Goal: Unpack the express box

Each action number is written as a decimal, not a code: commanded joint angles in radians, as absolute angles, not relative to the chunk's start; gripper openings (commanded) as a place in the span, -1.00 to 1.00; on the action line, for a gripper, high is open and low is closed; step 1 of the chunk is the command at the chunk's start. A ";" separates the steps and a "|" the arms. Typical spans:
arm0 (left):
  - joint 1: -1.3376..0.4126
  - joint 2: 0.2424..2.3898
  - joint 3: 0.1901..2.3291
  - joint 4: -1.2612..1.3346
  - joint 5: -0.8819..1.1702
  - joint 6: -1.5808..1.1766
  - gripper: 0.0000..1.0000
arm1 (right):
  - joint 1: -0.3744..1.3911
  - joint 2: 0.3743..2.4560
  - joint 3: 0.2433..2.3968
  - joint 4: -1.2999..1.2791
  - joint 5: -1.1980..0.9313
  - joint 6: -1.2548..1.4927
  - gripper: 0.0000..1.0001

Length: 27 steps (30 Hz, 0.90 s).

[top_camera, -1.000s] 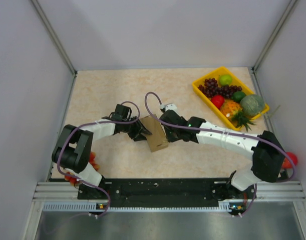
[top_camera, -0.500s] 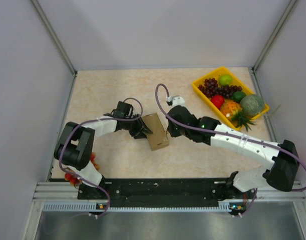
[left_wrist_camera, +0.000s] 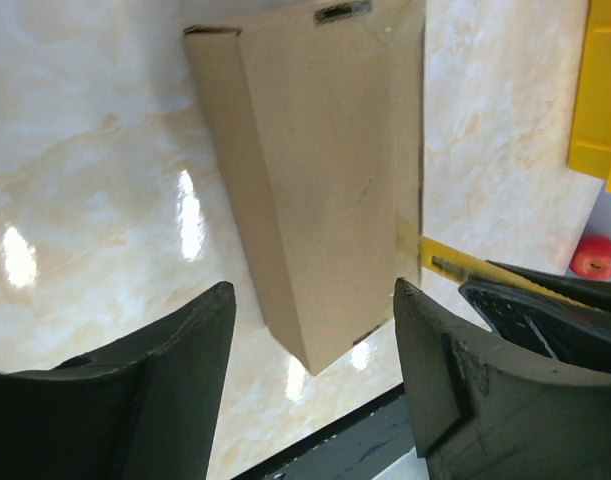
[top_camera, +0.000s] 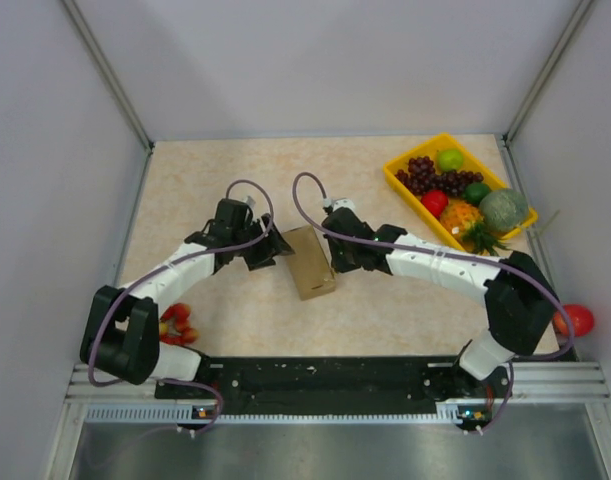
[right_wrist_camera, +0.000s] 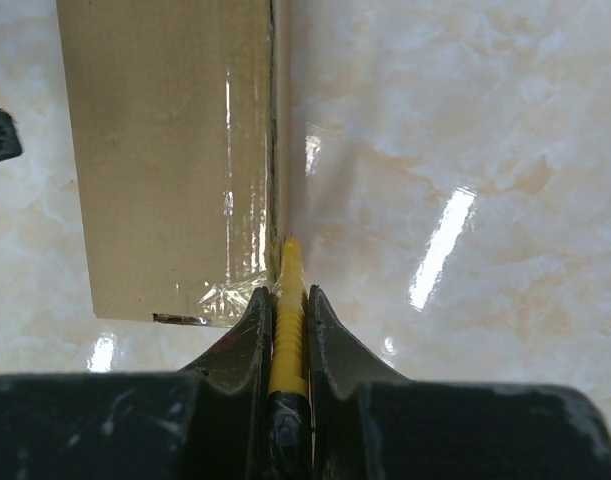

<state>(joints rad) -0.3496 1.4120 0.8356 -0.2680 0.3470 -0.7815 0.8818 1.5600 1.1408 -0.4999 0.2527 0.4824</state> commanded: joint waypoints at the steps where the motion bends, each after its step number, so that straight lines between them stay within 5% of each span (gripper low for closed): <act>1: -0.347 1.315 0.776 -0.374 0.244 -0.775 0.28 | 0.917 1.588 1.186 -0.445 0.172 0.495 -1.00; 4: -0.345 1.234 0.723 -0.446 0.177 -0.794 0.01 | 0.956 1.594 1.212 -0.442 0.146 0.503 -1.00; 13: -0.347 0.999 0.595 -0.644 0.017 -0.882 -0.22 | 1.015 1.692 1.296 -0.339 0.069 0.515 -1.00; 17: -0.345 0.893 0.548 -0.666 -0.064 -0.917 -0.32 | 1.014 1.665 1.345 -0.492 0.185 0.543 -1.00; 22: -0.345 0.905 0.520 -0.615 -0.021 -0.916 -0.40 | 0.951 1.485 1.442 -0.692 0.247 0.551 -1.00; 27: -0.344 1.060 0.538 -0.581 -0.012 -0.916 -0.45 | 0.827 1.589 1.525 -0.654 0.255 0.415 -1.00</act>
<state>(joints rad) -0.3477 0.9661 0.5346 -0.6285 -0.0055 -0.9039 0.9131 1.5391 1.4342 -0.6640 0.1974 0.5163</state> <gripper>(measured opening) 0.284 0.085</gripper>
